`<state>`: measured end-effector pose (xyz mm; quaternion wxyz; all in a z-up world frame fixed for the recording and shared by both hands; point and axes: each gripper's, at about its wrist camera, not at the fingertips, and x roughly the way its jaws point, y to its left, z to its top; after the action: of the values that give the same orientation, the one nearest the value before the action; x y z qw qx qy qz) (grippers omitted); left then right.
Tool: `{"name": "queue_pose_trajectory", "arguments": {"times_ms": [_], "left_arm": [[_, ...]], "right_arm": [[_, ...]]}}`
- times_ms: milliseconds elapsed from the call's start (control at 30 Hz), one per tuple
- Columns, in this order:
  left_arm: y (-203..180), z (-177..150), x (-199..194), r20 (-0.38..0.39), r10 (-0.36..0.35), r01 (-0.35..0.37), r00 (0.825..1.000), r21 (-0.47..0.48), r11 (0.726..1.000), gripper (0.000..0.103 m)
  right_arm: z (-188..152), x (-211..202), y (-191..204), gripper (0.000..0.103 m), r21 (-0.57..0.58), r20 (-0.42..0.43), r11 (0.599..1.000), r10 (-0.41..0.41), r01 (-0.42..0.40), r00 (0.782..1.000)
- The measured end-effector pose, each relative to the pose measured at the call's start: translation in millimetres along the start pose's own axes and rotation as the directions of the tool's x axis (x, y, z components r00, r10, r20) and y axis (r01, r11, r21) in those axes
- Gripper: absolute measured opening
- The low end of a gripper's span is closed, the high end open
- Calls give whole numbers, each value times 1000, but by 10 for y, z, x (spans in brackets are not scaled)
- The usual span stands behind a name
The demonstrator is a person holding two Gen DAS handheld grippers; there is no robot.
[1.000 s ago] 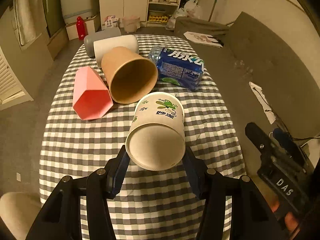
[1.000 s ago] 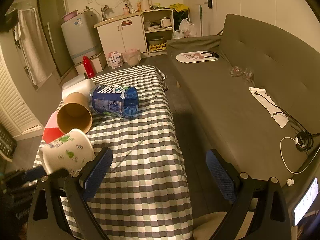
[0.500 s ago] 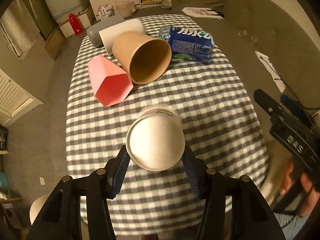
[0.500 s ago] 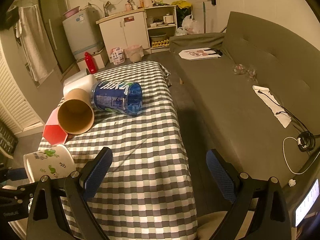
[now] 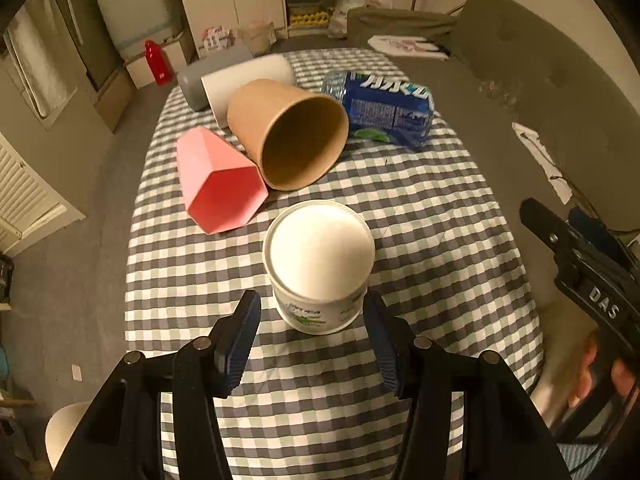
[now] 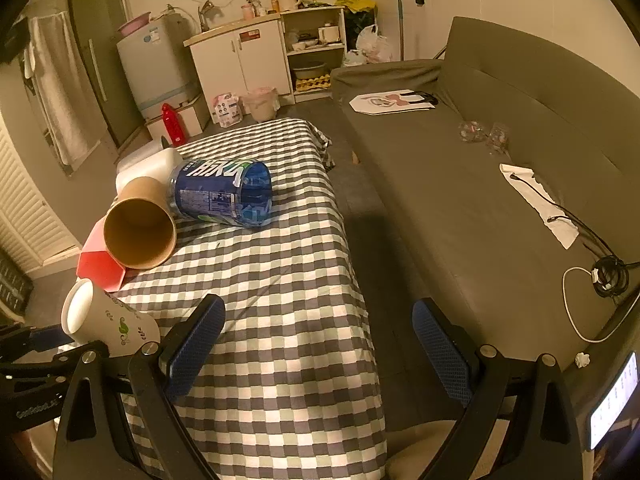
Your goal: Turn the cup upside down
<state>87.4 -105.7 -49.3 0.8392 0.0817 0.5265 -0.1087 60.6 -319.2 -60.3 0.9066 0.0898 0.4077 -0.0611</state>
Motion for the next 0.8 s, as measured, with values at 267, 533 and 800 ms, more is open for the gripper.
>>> {"name": "queue_pose_trajectory", "arguments": {"times_ms": [267, 533, 800], "left_arm": [[228, -212, -466, 186, -14, 23, 982, -48, 999, 68], [491, -474, -778, 439, 65, 3, 896, -152, 988, 73], [505, -825, -587, 476, 80, -9, 876, -151, 989, 93]], "right_arm": [[-35, -246, 152, 95, -54, 125, 998, 47, -40, 991], [-161, -568, 435, 95, -143, 230, 989, 81, -48, 970], [-441, -648, 825, 95, -242, 215, 969, 103, -49, 971]]}}
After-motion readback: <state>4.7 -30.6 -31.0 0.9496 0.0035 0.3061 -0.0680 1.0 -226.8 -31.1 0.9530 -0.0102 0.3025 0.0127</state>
